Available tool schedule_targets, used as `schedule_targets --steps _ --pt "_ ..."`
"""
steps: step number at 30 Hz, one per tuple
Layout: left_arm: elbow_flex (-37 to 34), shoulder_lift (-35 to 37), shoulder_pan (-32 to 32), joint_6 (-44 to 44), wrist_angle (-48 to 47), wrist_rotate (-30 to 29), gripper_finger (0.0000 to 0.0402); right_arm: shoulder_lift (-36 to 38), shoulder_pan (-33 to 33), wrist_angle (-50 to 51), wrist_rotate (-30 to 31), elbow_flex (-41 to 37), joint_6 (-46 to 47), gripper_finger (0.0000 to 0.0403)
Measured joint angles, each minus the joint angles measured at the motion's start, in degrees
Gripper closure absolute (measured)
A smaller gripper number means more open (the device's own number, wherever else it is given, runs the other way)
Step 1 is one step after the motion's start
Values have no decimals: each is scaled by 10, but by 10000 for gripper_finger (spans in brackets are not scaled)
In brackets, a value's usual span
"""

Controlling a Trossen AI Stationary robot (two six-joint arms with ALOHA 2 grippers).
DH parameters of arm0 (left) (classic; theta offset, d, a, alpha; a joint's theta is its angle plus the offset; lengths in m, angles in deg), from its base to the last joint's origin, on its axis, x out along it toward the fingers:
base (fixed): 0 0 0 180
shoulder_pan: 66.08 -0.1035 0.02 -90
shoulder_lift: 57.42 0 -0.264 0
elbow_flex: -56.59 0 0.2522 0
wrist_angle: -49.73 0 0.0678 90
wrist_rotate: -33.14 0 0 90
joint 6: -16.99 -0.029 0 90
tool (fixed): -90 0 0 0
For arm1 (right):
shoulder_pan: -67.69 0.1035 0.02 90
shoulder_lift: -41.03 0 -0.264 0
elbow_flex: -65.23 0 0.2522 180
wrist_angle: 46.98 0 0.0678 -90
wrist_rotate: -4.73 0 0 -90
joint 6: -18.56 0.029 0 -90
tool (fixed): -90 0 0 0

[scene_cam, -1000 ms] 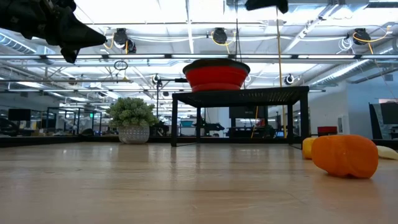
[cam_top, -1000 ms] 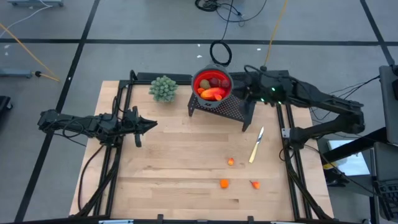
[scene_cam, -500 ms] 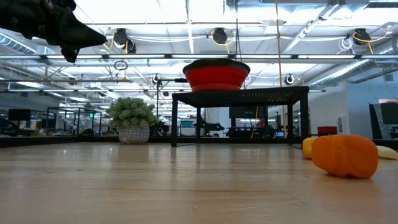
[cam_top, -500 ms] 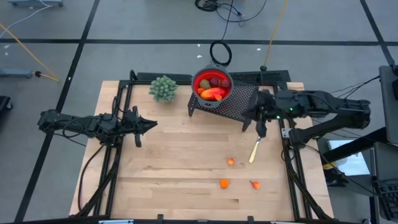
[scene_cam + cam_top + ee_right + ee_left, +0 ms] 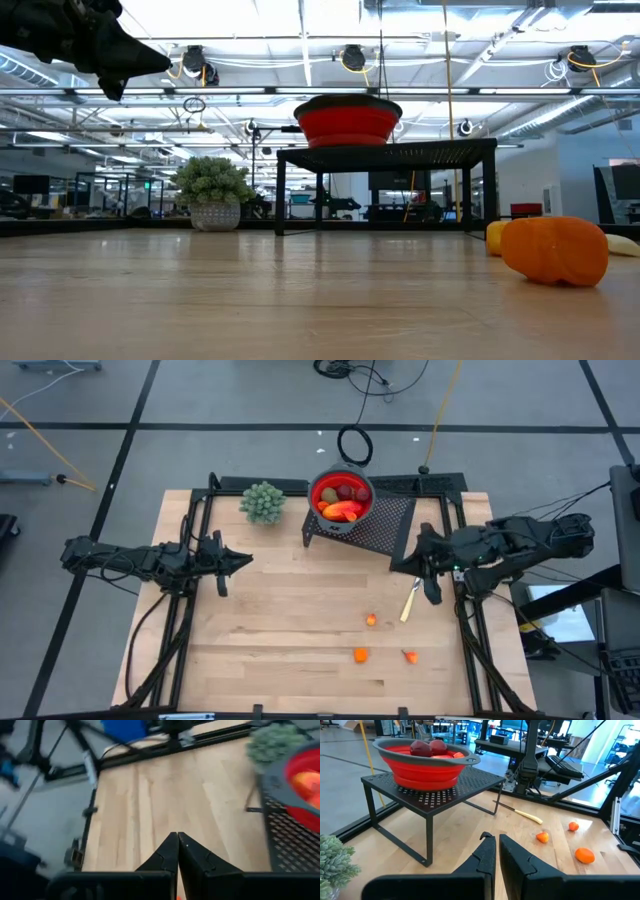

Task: Pick & Place Fruit
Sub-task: Put the pear into the red strainer bowl

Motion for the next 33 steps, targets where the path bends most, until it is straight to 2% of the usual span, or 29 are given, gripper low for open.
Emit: schedule_targets --steps 7,17,25,33 --pt "0 0 0 1 0 -17 380 -6 51 -95 -93 -96 -87 401" --pt "0 0 0 2 0 -30 380 -5 72 -252 -148 -265 -187 399" --pt "0 0 0 4 0 -30 380 -25 72 -301 -149 -349 -187 392" --pt "0 0 0 4 0 -30 380 -107 71 -303 -149 -359 -192 349"
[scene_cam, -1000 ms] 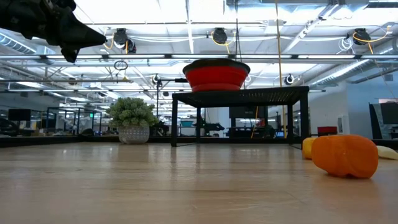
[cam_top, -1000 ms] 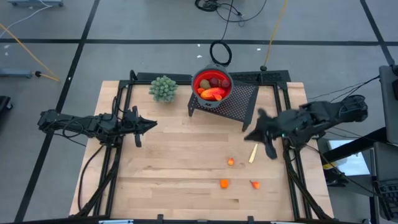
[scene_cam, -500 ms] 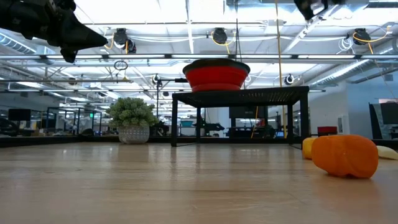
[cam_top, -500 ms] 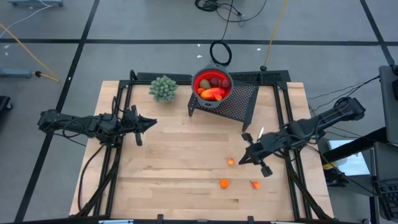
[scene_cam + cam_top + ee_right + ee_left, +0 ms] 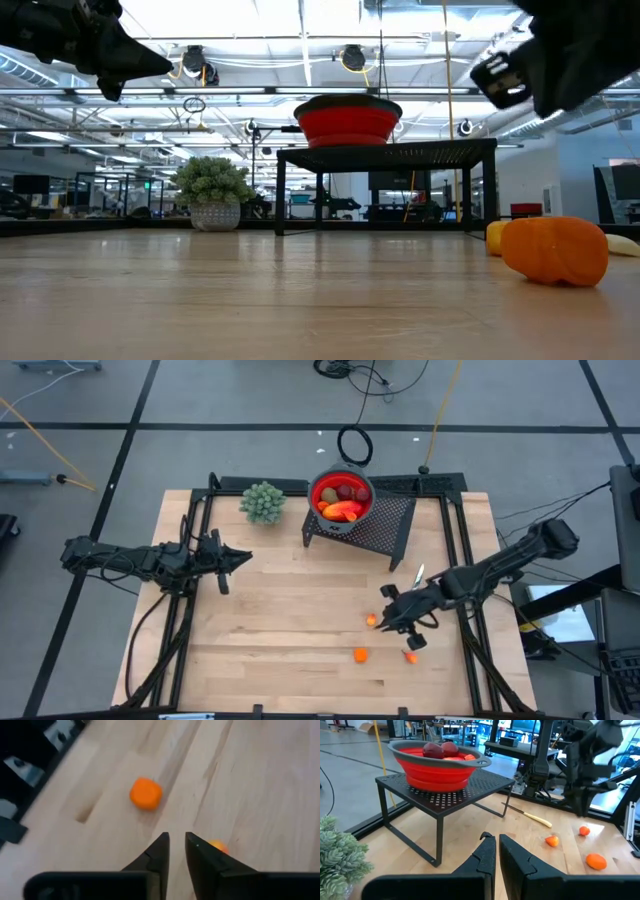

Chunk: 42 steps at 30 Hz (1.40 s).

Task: Pick & Place Fruit
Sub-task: Put the pear into the red strainer bowl

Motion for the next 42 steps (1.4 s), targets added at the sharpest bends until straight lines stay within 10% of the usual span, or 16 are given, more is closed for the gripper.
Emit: schedule_targets --steps 22,42 --pt "0 0 0 17 0 5 380 -135 -48 -43 1 0 -117 179" --pt "0 0 0 13 0 6 380 -164 -75 -75 0 0 -177 175"
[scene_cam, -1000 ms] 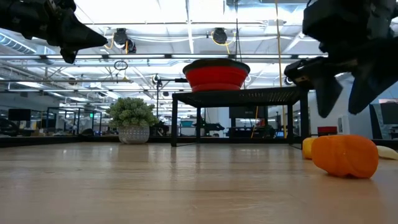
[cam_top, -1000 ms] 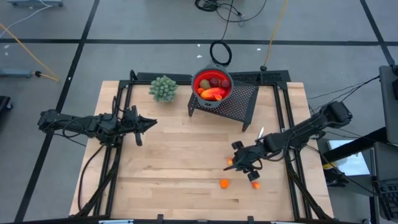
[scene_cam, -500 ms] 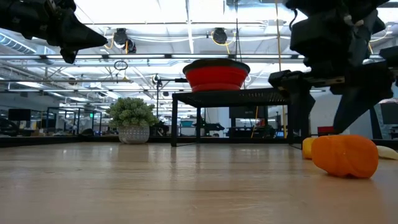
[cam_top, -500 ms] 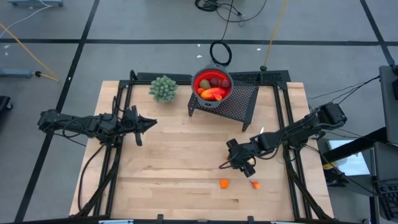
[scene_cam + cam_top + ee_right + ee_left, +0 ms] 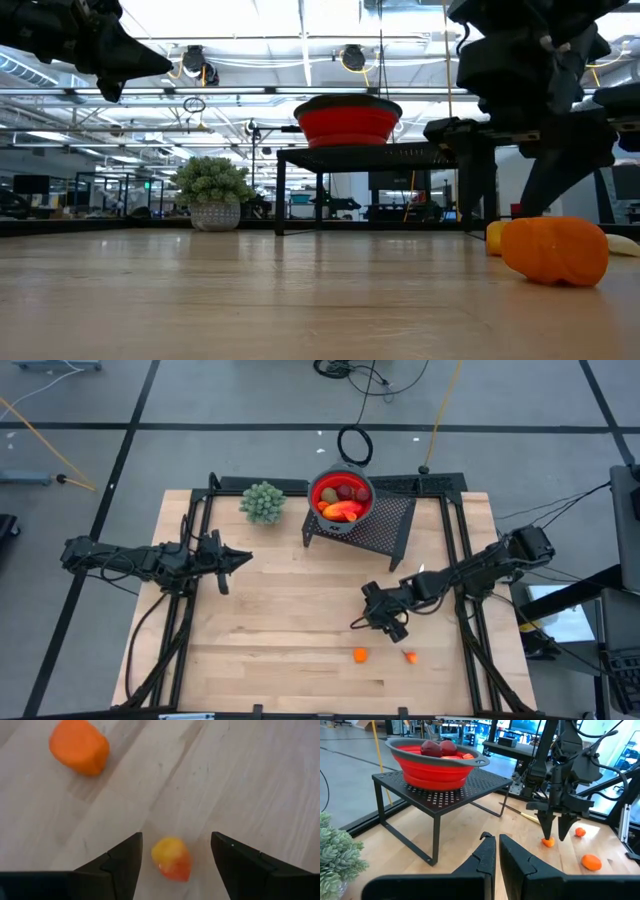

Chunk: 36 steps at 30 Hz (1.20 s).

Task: Pick & Place Fruit
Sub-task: Put the pear into the red strainer bowl

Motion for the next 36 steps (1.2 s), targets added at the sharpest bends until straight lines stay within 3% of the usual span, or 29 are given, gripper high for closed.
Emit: schedule_targets --steps 18,36 --pt "0 -7 0 0 0 0 380 -38 -8 17 0 0 -45 177" --pt "0 -87 0 2 2 0 380 -37 -8 20 0 0 -48 186"
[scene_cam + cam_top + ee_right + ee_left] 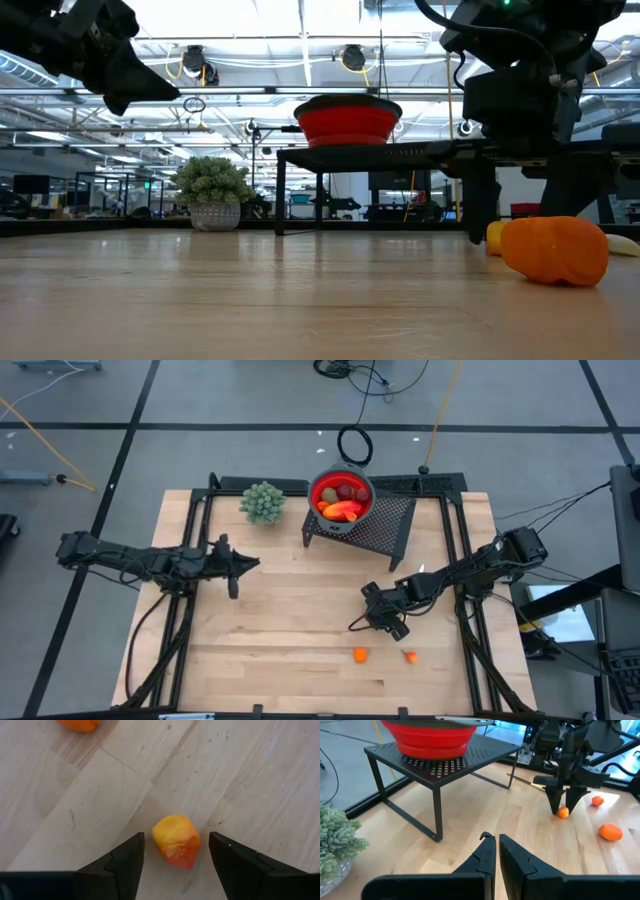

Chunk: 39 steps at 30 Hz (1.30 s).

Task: Pick & Place Fruit
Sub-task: Put the pear into the red strainer bowl

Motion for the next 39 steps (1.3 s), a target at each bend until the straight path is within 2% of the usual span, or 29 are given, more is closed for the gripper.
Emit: schedule_targets --steps 7,13,18,28,39 --pt "0 0 0 -7 2 0 380 0 0 -1 0 0 0 231" --pt "0 2 0 -78 23 12 380 0 0 -1 0 0 0 274" --pt "0 12 0 -100 34 38 380 7 0 -2 0 0 0 298" --pt "0 64 1 -129 31 48 380 77 0 -8 16 0 10 295" --pt "0 113 1 -159 28 99 380 215 0 -51 54 0 121 295"
